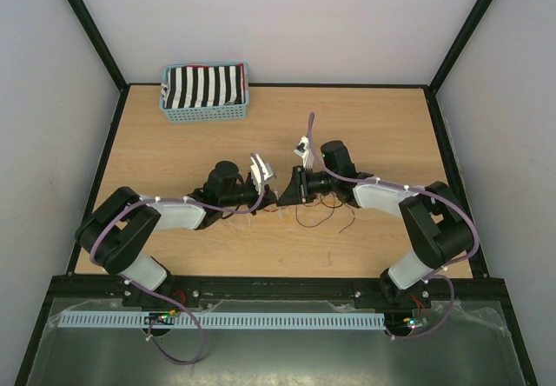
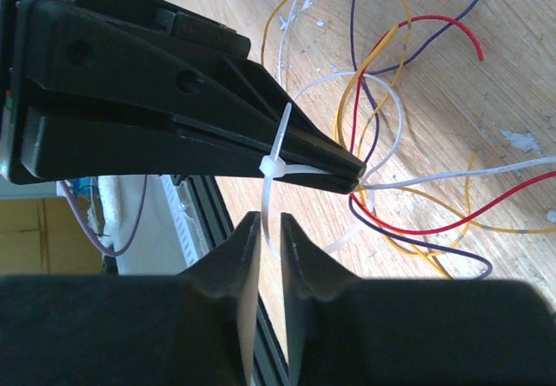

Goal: Zip-tie the wires
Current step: Tie the cable at the center of the board.

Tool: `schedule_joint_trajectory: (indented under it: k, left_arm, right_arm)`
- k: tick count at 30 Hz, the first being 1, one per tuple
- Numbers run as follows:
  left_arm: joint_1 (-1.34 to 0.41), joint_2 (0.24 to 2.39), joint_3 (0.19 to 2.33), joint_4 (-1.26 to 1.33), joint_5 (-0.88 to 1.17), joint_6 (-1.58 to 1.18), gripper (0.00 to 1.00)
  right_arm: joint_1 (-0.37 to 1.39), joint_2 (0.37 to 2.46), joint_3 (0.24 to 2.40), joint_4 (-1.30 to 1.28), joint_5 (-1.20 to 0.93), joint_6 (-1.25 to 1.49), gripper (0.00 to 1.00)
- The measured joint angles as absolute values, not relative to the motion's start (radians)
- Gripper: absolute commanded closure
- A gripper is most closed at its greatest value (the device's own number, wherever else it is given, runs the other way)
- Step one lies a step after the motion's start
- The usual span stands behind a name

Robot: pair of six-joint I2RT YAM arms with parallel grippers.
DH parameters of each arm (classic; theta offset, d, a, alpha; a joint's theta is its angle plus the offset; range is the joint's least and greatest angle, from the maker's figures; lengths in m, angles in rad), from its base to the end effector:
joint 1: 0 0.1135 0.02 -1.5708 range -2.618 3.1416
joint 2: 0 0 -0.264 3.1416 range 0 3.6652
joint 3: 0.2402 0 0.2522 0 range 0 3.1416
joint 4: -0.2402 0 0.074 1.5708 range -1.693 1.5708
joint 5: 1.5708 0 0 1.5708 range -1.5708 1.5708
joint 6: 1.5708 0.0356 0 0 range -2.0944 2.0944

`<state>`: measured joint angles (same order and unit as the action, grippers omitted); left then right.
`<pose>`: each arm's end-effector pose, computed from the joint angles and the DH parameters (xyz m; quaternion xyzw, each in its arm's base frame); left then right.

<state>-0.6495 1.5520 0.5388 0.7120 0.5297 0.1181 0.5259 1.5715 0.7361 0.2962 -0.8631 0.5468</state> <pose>0.2245 -0.1931 0.1703 0.4349 0.6624 -0.3537 0.4969 0.2566 0.1802 0.1862 -0.1980 0.7923 0.5417 0.1992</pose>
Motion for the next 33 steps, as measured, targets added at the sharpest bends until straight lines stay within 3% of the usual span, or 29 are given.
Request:
schedule_joint_trajectory:
  k: [5,33]
  left_arm:
    - [-0.649,1.552,0.539,0.712,0.53,0.119,1.0]
    - [-0.692,1.533,0.522,0.712,0.429,0.228,1.0]
  right_arm:
    - [0.526,1.586,0.736,0.31,-0.868,0.563,1.0]
    - [0.514,1.653,0.811,0.279,-0.868,0.573,1.0]
